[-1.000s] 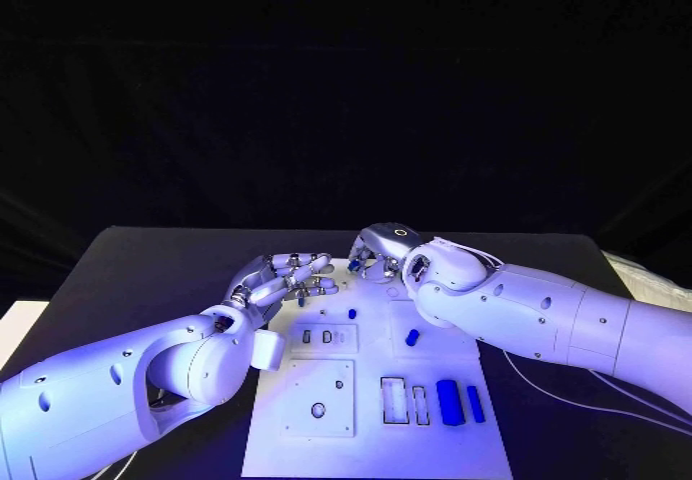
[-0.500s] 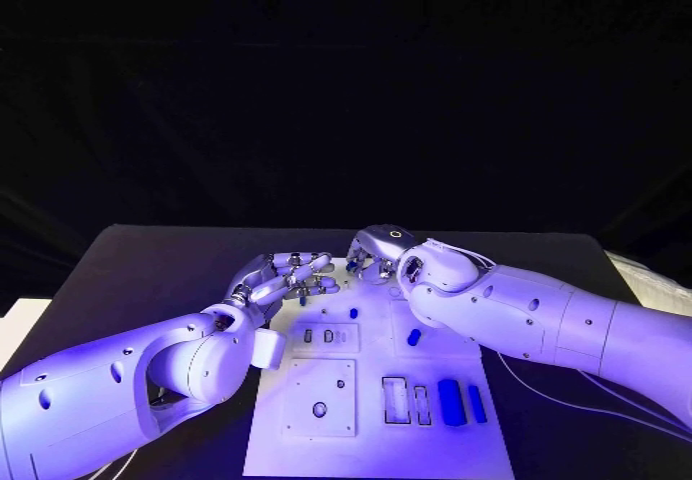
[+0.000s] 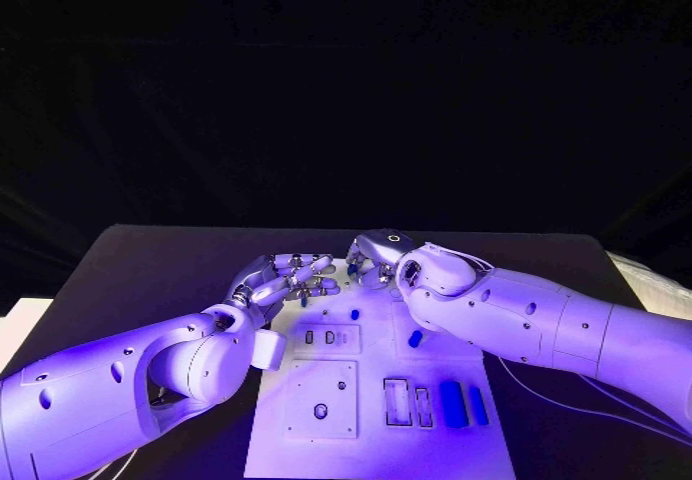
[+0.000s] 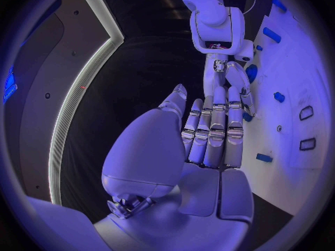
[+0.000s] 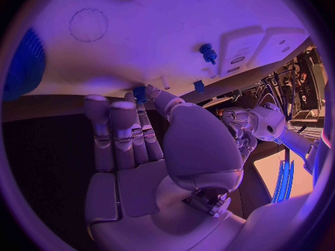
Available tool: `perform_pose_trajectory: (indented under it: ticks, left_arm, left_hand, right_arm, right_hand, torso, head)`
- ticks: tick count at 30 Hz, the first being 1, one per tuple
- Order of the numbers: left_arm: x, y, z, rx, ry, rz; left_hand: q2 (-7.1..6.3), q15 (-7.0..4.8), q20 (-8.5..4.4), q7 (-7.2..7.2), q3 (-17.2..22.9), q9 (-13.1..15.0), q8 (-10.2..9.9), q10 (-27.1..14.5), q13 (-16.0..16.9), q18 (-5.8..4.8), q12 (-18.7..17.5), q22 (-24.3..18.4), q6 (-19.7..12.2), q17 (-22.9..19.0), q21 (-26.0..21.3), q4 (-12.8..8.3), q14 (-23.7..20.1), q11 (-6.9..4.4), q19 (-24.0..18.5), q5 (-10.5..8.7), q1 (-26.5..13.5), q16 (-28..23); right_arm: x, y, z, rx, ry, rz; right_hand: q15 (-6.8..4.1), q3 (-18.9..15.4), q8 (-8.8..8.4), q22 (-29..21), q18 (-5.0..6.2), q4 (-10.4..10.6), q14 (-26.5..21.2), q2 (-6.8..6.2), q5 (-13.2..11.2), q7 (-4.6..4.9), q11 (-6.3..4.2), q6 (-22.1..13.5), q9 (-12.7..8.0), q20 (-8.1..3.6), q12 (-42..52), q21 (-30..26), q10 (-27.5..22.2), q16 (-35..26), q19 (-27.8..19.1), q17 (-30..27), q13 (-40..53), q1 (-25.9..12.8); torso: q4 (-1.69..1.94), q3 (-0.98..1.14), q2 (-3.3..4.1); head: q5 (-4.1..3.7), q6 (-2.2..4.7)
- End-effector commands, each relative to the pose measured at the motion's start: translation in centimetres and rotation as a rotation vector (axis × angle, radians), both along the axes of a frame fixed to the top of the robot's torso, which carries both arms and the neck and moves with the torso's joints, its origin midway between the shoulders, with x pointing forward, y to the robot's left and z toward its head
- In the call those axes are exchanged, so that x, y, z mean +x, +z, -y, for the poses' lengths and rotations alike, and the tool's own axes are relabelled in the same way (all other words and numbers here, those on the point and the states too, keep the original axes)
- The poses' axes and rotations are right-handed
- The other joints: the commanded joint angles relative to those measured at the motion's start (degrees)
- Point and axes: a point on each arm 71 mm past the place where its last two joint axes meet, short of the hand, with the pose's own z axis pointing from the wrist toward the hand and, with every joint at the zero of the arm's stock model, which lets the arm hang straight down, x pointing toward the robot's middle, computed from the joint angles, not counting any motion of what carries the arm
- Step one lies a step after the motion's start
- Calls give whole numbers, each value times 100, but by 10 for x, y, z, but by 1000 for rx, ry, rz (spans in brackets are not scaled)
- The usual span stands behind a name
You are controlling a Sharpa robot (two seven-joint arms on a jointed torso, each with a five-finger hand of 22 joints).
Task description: Assemble the parts on the task board
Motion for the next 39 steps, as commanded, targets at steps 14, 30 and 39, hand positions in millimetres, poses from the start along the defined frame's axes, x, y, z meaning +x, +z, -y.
perform_pose_trajectory:
  ticks: [14,30,39]
  left_arm:
    - [0,0,-3,-3,-13,0]
    - [1,0,-4,-4,-19,-1]
    - [1,0,-4,-3,-17,-2]
  left_hand:
    - [4,21,52,43,-54,-9,-31,-45,0,52,-29,-14,-33,22,-57,-3,-10,25,1,-24,-41,-38]
    - [14,21,55,40,-59,-8,-31,-54,1,54,-27,-23,-39,36,-73,-34,-11,24,4,-22,-4,-55]
    - [14,21,55,40,-59,-8,-31,-54,1,54,-27,-23,-39,36,-73,-34,-11,24,4,-22,-4,-55]
  right_arm:
    - [-20,28,50,96,-21,5]
    - [-23,39,132,93,-214,-172]
    - [-19,30,126,46,-212,-205]
  right_hand:
    - [7,-637,45,-288,21,137,-24,-40,379,6,3,-106,45,33,274,-193,-65,-146,-137,-211,40,248]
    - [-324,-1655,28,2238,-423,610,450,-195,559,-276,-454,-188,35,-279,2933,1435,1699,2201,1116,2862,2478,359]
    - [-258,-2052,43,2672,-485,945,482,-35,587,-246,-372,-161,39,-204,5240,1707,1497,2643,1206,3554,5180,602]
  torso:
    - [-59,6,-28]
    - [-157,36,-68]
    - [-142,25,-59]
  head:
    - [-37,12]
    - [-86,27]
    - [-88,16]
